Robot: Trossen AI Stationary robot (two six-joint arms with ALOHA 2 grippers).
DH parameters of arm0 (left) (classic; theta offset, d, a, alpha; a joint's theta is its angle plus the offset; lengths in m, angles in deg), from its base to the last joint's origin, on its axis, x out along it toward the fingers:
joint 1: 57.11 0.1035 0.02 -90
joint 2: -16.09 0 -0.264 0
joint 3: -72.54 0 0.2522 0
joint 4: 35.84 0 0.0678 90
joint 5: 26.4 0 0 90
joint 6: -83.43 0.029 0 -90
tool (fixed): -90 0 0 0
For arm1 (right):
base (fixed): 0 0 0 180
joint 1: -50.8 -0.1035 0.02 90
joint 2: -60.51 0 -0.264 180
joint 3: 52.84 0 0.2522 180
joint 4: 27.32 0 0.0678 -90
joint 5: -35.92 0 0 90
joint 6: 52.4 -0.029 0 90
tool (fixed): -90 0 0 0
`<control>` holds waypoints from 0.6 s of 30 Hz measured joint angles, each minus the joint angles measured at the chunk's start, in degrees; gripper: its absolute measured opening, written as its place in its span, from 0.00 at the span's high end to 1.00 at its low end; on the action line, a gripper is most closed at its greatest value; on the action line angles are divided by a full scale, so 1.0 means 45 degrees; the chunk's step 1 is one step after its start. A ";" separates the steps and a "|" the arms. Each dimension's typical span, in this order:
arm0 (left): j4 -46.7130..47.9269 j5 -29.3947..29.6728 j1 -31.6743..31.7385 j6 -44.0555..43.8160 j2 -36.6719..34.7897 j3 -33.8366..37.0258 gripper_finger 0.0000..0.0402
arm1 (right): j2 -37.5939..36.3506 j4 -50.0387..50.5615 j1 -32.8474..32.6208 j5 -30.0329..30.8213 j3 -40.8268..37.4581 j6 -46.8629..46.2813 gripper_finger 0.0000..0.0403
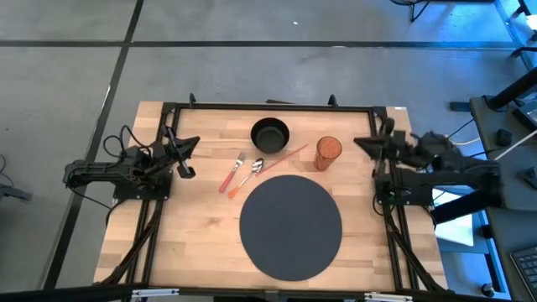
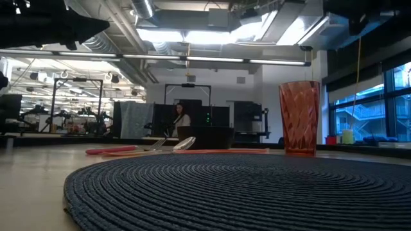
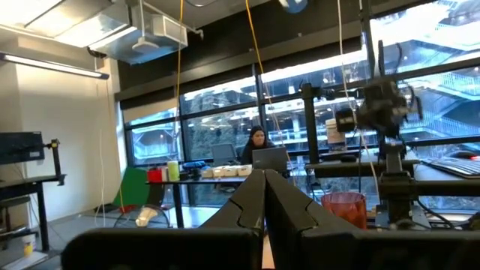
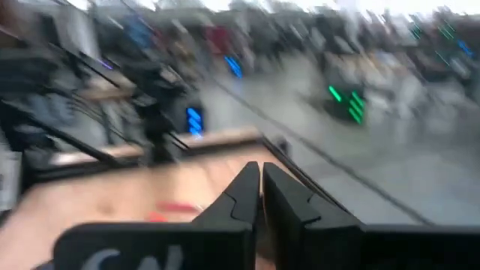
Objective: Pick & Place Utensil
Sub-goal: Put the brown glass on the top right of the gray mat
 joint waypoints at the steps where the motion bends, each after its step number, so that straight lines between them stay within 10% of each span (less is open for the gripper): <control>1: -0.0009 0.0004 0.0000 0.0001 0.0000 0.0000 1.00 | 0.0690 0.1011 0.0000 0.0499 0.0893 -0.0238 0.95; 7: -0.0102 -0.0005 0.0000 -0.0024 0.0000 0.0000 1.00 | 0.4854 0.6651 0.0362 0.2948 0.6182 -0.1638 0.95; 18: -0.0001 0.0000 0.0000 -0.0228 0.0000 0.0000 1.00 | 1.0050 1.1565 0.1090 0.3101 1.2370 -0.1660 0.99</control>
